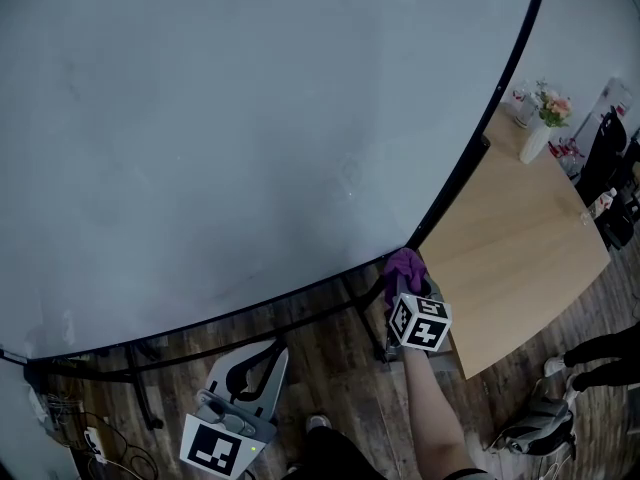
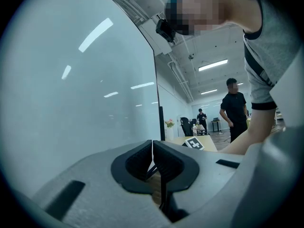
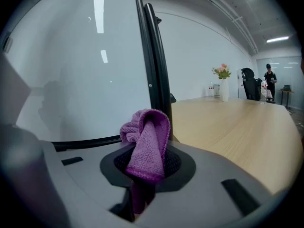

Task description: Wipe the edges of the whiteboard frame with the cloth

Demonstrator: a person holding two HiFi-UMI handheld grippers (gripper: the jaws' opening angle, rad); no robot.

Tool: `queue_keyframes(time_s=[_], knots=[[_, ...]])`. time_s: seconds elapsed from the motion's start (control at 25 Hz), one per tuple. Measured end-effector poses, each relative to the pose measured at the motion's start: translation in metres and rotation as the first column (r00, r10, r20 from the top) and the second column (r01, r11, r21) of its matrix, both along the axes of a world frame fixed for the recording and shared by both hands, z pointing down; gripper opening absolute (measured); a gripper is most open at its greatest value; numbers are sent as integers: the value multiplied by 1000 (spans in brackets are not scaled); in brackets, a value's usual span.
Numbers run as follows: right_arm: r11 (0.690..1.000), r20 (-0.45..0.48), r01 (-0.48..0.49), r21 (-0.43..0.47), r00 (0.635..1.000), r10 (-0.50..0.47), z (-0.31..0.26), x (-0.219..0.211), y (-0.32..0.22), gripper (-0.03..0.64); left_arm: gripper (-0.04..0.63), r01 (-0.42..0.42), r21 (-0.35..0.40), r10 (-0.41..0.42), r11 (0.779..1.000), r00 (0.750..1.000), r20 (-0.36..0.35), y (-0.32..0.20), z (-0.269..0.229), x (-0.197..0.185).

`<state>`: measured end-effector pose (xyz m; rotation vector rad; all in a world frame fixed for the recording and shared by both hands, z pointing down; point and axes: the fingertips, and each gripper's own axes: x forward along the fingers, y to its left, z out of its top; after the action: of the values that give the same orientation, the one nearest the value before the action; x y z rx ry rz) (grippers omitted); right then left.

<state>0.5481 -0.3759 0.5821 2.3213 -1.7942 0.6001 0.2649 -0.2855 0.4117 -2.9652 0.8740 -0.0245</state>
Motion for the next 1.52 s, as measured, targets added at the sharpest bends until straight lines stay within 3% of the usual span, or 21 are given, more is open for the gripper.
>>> queue_keyframes(time_s=[0.32, 0.68, 1.2, 1.52], knots=[[987, -17, 140, 82, 990, -139, -33, -69, 33, 64, 18, 90, 14, -89, 996, 996, -12, 32, -9, -52], [943, -33, 297, 147, 955, -296, -78, -154, 98, 64, 17, 216, 66, -214, 974, 976, -25, 97, -32, -118], [817, -117, 545, 191, 839, -532, -128, -273, 197, 64, 17, 377, 98, -375, 921, 926, -41, 191, -48, -194], [740, -138, 632, 230, 774, -618, -156, -307, 255, 64, 18, 435, 102, -433, 895, 900, -46, 236, -53, -209]])
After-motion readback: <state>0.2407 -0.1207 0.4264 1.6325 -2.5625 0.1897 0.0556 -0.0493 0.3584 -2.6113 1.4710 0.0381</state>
